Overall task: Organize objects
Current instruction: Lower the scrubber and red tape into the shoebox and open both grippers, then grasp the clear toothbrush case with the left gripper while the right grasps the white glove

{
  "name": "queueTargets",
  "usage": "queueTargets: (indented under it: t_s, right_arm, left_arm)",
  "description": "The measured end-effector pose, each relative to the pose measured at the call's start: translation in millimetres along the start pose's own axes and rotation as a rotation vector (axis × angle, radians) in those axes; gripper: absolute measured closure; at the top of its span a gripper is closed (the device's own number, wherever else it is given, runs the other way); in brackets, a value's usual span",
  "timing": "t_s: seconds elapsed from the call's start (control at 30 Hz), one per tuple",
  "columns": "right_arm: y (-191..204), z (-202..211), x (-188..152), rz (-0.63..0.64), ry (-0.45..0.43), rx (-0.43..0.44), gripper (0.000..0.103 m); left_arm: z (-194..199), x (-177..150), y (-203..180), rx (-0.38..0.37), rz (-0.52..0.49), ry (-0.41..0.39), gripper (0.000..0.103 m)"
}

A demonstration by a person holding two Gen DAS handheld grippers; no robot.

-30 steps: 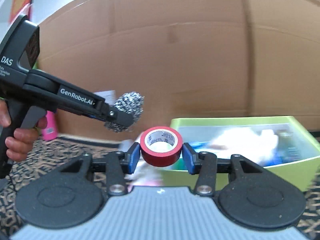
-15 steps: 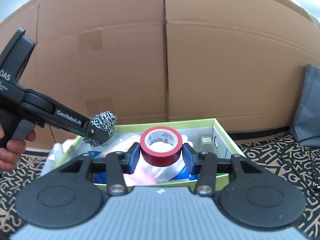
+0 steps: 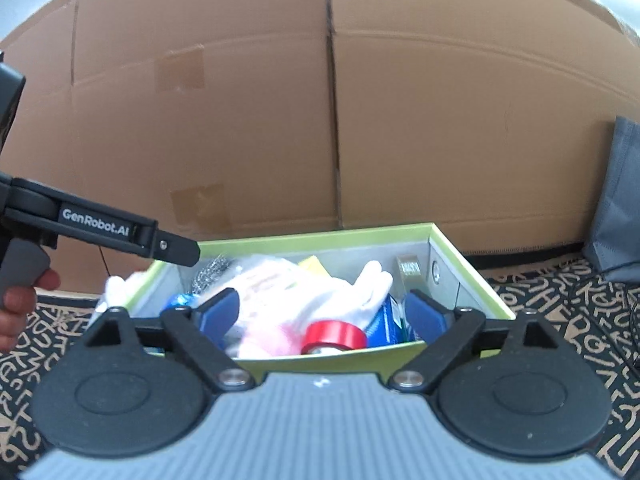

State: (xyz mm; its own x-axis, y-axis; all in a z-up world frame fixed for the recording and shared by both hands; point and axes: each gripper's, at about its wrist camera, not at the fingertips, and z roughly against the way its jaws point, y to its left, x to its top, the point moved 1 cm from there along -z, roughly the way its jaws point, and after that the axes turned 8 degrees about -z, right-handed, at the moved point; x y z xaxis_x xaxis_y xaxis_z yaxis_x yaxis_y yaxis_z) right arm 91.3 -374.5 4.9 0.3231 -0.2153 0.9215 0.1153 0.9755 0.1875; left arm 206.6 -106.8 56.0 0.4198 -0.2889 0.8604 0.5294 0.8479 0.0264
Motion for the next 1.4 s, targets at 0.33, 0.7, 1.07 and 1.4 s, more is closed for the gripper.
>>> queueTargets:
  t_s: [0.33, 0.7, 1.07, 1.4]
  right_arm:
    - [48, 31, -2, 0.019, -0.026, 0.119, 0.011]
    - [121, 0, -72, 0.078, 0.260, 0.220, 0.040]
    - [132, -20, -87, 0.059, 0.334, 0.223, 0.094]
    - [126, 44, -91, 0.186, 0.384, 0.295, 0.090]
  left_arm:
    - [74, -29, 43, 0.085, 0.107, -0.062, 0.011]
    - [96, -103, 97, 0.136, 0.219, 0.055, 0.011]
    - [68, -124, 119, 0.155, 0.286, 0.104, 0.011]
    - [-3, -114, 116, 0.171, 0.287, 0.155, 0.018]
